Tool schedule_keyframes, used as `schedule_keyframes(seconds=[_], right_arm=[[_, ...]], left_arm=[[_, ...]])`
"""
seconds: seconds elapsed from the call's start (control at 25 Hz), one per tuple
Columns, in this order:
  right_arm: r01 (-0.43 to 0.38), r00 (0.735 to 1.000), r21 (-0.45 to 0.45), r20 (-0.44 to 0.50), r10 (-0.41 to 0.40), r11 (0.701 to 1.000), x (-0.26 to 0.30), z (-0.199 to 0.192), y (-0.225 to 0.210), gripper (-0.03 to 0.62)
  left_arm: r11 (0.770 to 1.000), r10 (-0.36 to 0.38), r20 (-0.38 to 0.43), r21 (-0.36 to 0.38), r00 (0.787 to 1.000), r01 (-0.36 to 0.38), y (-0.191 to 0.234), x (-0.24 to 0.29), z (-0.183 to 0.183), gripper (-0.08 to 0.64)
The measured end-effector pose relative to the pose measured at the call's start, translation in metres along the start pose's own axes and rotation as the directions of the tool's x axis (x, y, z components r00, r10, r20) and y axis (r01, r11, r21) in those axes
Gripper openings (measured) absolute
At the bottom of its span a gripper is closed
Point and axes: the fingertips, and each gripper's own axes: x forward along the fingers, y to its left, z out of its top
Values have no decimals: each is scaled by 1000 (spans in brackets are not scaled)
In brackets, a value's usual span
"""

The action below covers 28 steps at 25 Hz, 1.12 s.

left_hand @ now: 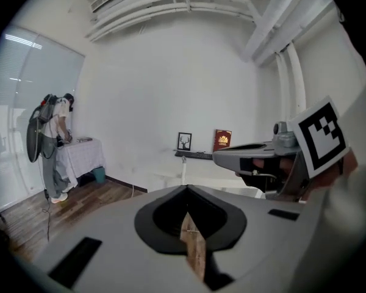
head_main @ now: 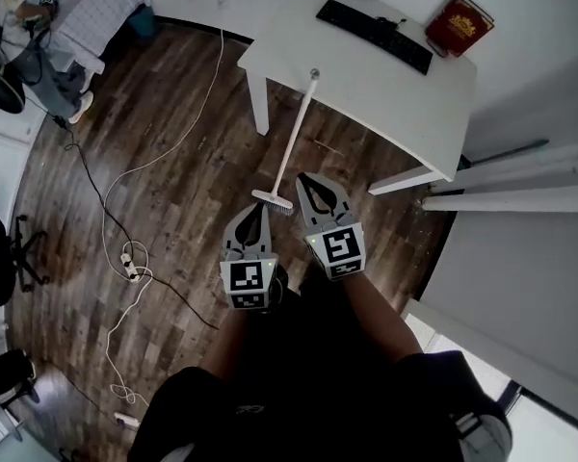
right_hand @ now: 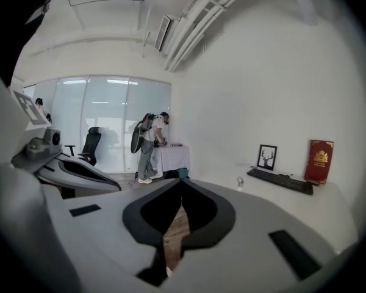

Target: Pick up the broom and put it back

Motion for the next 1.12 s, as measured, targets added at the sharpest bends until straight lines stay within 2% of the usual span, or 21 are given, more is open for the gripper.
schedule_keyframes(seconds=[0.08,0.24,0.4,0.56,0.68,0.8,0.96,1.12], right_arm=[[25,999,-4,-40,-25,1000,5,-11,1,22],[60,993,32,-103,-57,998,9,-33,-9,23],[71,988,74,-141,-60,995,27,-56,-26,23],[33,983,128,-185,-9,991,61,-85,-34,22],[41,978,181,-207,-3,983,81,-111,-45,23],[85,970,197,-240,-36,977,96,-128,-74,23],[100,964,258,-263,-30,961,126,-157,-103,28],[111,956,291,-291,-23,950,157,-205,-115,124]], left_arm=[[999,-29,-12,23,1000,29,10,13,-8,2],[997,-76,-31,21,997,76,14,30,-12,2],[994,-109,-104,13,989,111,17,65,-27,2],[994,-103,-156,-43,982,97,28,105,-33,2],[995,-100,-200,-10,975,100,27,123,-42,2],[995,-96,-243,11,965,101,21,134,-41,2],[997,-59,-288,24,956,69,22,153,-45,2],[1000,-17,-323,-2,946,18,26,171,-77,2]])
